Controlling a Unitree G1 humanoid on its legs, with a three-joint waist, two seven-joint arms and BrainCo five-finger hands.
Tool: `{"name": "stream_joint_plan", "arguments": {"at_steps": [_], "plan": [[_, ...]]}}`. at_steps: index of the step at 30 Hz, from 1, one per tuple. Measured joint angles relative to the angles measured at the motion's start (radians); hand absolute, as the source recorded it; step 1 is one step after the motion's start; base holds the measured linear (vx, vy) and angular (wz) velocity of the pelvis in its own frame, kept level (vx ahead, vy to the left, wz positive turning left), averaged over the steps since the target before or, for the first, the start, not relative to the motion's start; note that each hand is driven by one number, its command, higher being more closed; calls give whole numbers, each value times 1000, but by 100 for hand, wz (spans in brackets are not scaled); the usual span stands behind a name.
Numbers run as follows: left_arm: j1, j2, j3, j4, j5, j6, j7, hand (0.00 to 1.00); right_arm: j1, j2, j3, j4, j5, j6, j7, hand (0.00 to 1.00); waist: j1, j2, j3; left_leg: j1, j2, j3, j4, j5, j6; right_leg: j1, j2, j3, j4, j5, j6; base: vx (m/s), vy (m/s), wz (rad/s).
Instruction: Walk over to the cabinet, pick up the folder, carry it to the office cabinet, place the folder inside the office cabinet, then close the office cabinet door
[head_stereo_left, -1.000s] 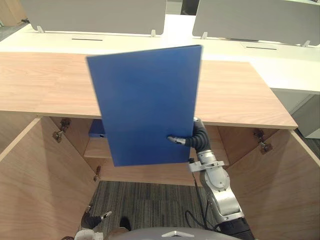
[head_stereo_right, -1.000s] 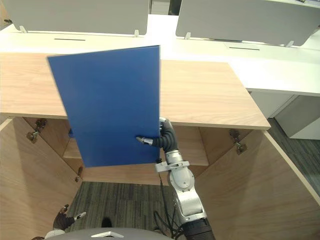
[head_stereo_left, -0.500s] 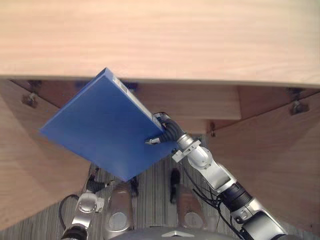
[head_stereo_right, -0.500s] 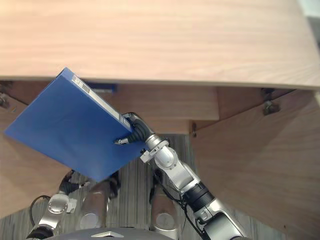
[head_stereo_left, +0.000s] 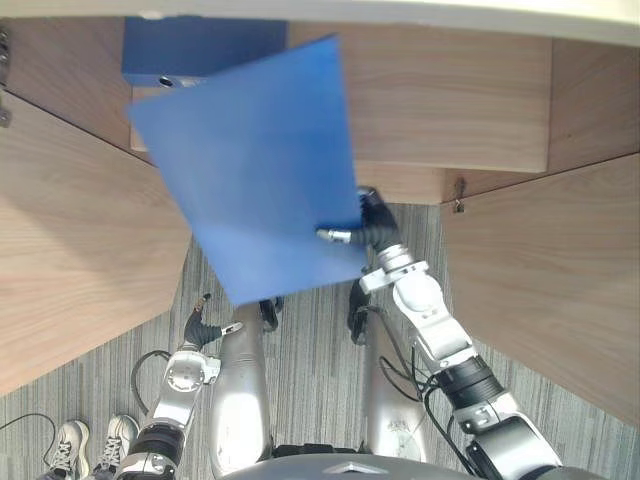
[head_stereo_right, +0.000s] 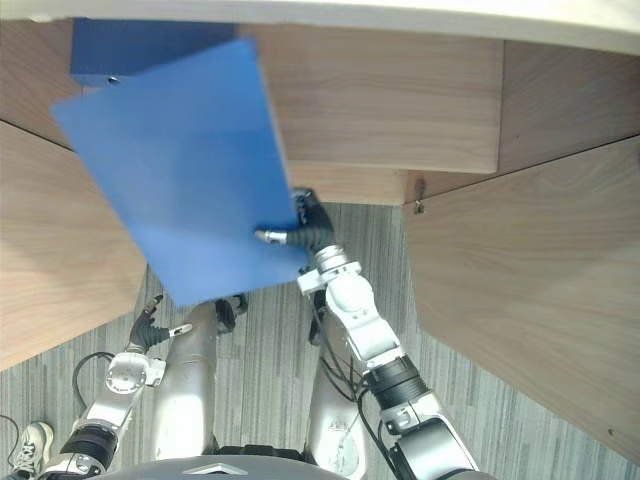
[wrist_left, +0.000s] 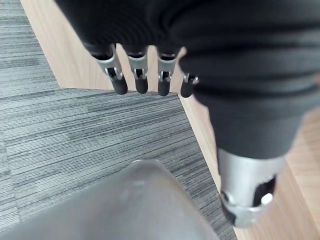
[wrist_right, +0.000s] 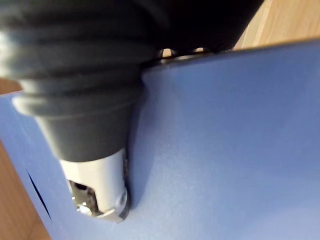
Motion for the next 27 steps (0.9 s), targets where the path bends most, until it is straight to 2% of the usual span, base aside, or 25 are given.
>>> {"name": "stream_joint_plan", "arguments": {"at_steps": [3,8,13,17,27], "plan": [[-8,-3,6,-41,-13,-2,-1,0,-57,-1,-64,1,74,0,-21,100,11,10,7,-64,10,-6,40,-11,5,-61,0,-1,41,-11,-1,-25,-44,-1],[-80,-28,35,-85,-50,-3,3,0,-174,-2,-164,23,197,-2,-59,100,28,10,17,-187,12,-33,118,-19,10,-180,-10,-7,142,-42,1,17,-34,11],[-113,-51,38,-152,-80,-23,4,0,-336,-4,-236,132,334,-6,-118,100,36,10,33,-291,22,-53,214,-40,19,-282,-16,-6,253,-85,-6,25,-48,4],[-123,-51,55,-193,-102,-36,9,0,-428,-14,-267,182,428,-11,-139,100,35,11,42,-361,38,-63,291,-66,18,-350,-15,-1,328,-114,-9,12,-49,-3],[-157,-53,61,-209,-120,-36,34,0,-610,-59,-349,341,569,-19,-197,100,39,11,42,-429,43,-80,335,-78,9,-412,-16,-7,377,-130,-15,-7,-30,1]]}}
